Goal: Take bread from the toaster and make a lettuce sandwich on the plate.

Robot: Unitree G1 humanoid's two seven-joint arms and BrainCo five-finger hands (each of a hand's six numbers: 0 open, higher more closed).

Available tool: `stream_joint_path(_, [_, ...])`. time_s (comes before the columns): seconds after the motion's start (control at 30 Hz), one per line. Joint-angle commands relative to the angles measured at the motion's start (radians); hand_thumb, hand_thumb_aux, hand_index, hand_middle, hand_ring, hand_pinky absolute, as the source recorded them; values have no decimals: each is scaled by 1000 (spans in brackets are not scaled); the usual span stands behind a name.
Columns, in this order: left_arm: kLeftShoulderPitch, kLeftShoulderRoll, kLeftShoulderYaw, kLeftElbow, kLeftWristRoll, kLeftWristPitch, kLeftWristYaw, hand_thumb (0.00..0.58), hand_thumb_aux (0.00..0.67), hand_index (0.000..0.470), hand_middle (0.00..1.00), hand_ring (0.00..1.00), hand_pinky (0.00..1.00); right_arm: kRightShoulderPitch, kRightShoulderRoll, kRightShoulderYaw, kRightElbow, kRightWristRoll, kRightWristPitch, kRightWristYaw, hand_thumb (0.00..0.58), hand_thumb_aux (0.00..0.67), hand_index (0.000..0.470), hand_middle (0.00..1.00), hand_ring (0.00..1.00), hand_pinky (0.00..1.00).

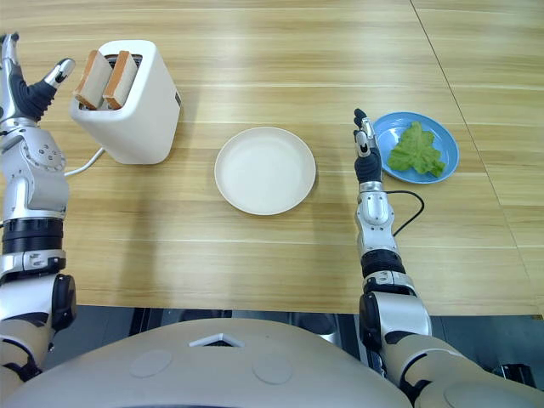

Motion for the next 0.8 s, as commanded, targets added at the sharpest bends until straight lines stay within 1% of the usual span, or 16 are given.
stream_joint_path(0.03, [-38, 23, -52, 158, -15, 7, 39, 0, 0, 0, 0, 0, 0, 16, 2, 1, -7, 5, 2, -3, 0, 0, 0, 0, 0, 0])
stream_joint_path(0.13, [-67, 33, -100, 237, -16, 11, 50, 0, 0, 0, 0, 0, 0, 16, 5, 3, -7, 6, 3, -2, 0, 0, 0, 0, 0, 0])
stream_joint_path(0.23, [-76, 30, -141, 252, -22, 1, 50, 0, 0, 0, 0, 0, 0, 13, 5, 4, -3, 5, 4, 0, 0, 0, 0, 0, 0, 0])
stream_joint_path(0.43, [-62, 22, -187, 187, -35, -2, 54, 0, 0, 0, 0, 0, 0, 7, 3, 5, 6, 2, 7, 0, 0, 0, 0, 0, 0, 0])
stream_joint_path(0.53, [-61, 33, -212, 182, -29, 9, 56, 0, 0, 0, 0, 0, 0, 6, 3, 6, 10, 0, 7, -1, 0, 0, 0, 0, 0, 0])
stream_joint_path(0.8, [-25, 42, -248, 92, -10, 62, 50, 0, 0, 0, 0, 0, 0, 4, 3, 7, 21, -3, 10, -5, 0, 0, 0, 0, 0, 0])
